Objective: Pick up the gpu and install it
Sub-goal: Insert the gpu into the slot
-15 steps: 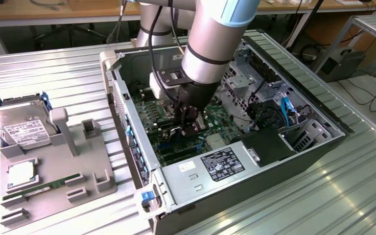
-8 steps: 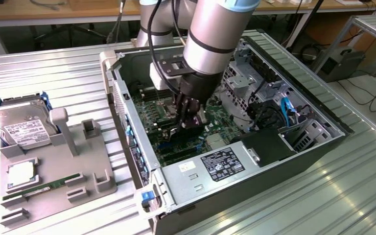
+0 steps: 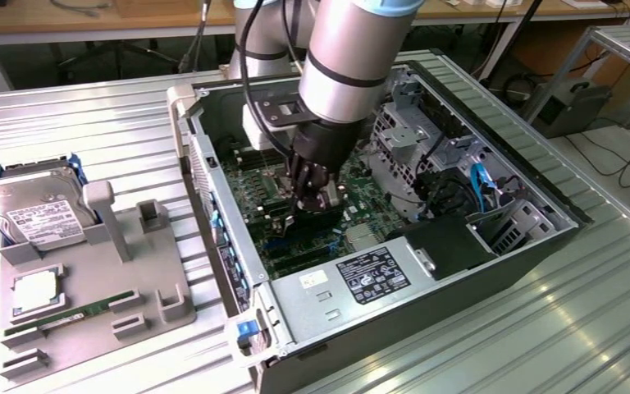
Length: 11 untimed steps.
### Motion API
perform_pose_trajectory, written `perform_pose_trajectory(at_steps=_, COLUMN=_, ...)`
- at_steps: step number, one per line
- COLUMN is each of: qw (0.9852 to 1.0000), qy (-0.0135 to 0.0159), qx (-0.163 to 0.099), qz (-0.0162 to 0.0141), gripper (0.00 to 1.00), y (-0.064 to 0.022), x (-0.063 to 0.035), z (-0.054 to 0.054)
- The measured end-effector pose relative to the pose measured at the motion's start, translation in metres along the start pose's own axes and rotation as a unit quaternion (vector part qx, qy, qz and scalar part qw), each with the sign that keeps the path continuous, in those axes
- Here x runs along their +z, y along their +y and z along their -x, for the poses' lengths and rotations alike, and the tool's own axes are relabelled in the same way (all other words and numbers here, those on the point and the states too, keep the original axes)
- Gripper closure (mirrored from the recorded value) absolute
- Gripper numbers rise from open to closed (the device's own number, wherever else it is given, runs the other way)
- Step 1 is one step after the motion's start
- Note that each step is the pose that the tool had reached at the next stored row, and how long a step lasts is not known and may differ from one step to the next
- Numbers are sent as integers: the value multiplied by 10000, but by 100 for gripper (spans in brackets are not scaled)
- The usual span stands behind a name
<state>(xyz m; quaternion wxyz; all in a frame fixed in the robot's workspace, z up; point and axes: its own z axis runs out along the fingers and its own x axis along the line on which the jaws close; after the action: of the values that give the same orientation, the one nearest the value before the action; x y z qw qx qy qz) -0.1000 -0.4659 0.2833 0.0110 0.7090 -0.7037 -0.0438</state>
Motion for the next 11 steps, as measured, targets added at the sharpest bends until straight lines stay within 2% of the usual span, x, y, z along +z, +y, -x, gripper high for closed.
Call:
perform_pose_trajectory(at_steps=6, qw=10000, qy=0, qx=-3, qz=-53, gripper=89, y=4, x=59, z=32)
perform_pose_trajectory(at_steps=11, qw=10000, qy=1, qx=-3, qz=-64, gripper=89, y=6, x=79, z=48)
